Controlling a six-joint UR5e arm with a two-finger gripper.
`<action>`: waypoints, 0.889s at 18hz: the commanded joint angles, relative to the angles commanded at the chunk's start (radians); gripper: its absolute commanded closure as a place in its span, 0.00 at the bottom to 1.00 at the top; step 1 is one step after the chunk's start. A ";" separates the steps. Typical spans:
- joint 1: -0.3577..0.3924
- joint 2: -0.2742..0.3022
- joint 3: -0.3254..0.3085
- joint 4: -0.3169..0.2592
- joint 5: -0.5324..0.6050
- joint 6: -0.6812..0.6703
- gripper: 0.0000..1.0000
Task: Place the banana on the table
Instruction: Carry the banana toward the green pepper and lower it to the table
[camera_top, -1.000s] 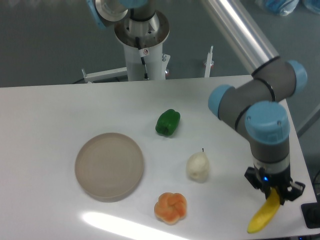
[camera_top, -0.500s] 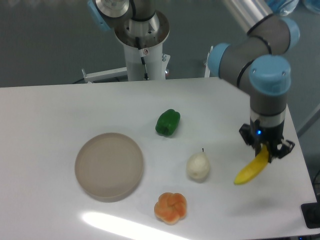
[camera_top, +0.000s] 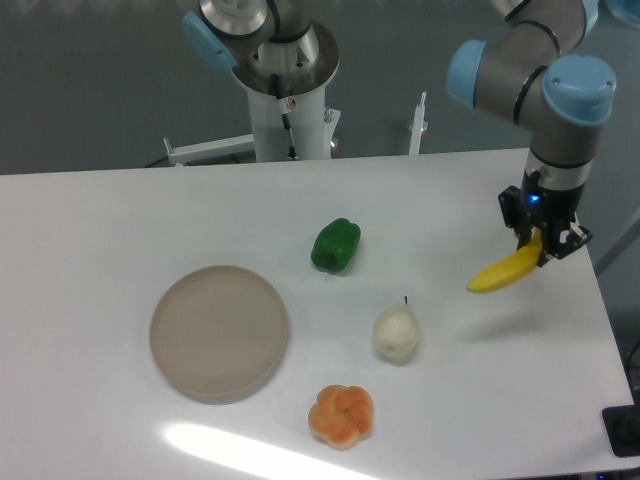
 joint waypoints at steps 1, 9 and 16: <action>-0.003 0.000 -0.005 0.000 0.000 0.000 0.68; 0.003 -0.002 -0.110 0.011 0.002 -0.066 0.68; 0.002 -0.014 -0.179 0.086 0.002 -0.114 0.68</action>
